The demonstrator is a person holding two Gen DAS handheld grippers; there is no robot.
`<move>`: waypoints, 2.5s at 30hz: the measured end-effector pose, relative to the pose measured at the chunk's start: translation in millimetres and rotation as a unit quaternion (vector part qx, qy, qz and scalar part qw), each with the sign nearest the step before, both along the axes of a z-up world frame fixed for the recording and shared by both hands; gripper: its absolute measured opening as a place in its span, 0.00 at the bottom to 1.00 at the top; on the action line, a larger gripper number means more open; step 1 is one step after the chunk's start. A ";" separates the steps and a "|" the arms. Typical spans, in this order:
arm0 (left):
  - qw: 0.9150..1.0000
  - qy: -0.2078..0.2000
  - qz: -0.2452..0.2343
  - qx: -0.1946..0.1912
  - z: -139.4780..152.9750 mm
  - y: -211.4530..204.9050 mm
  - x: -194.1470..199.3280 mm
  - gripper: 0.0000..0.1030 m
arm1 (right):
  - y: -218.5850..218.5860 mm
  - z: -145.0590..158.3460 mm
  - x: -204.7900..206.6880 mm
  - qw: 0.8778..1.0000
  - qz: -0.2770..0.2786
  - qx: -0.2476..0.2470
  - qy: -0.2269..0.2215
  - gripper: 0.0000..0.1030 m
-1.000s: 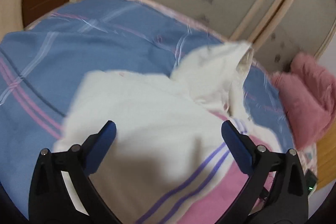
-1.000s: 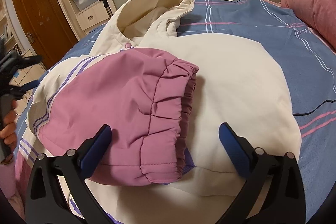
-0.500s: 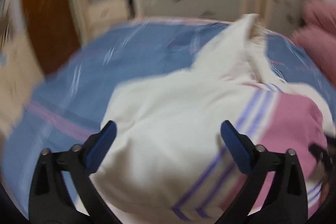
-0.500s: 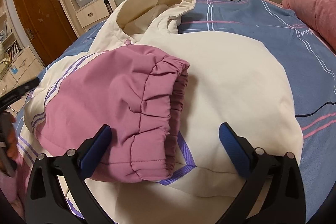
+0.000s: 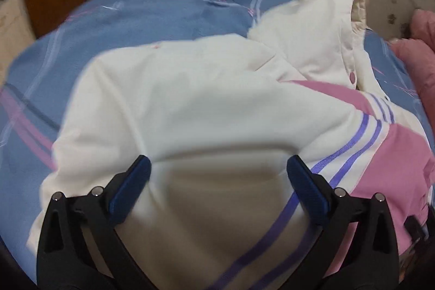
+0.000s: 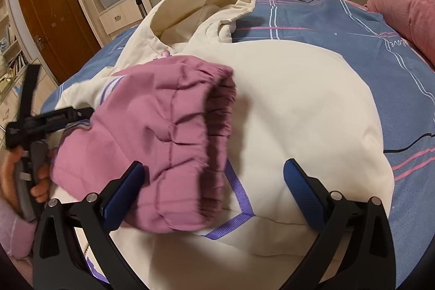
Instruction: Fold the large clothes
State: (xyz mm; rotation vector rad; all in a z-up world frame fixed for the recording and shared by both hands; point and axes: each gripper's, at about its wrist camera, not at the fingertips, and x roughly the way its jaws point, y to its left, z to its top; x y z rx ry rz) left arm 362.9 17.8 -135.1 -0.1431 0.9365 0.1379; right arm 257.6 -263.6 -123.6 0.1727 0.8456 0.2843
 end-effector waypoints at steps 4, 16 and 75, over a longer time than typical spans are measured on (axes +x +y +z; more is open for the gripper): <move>0.995 -0.056 -0.065 0.042 37.2 -44.0 -23.5 0.98 | -15.8 10.0 -5.9 0.999 -0.042 0.025 -0.024 0.99; 0.999 -0.005 -0.007 0.047 -17.1 -55.8 39.0 0.98 | -28.7 12.3 -5.0 0.993 -0.105 -0.042 -0.035 0.99; 0.996 -0.023 0.007 0.088 -32.8 9.5 -64.7 0.98 | -24.4 -3.4 5.3 0.994 -0.094 -0.055 -0.009 0.99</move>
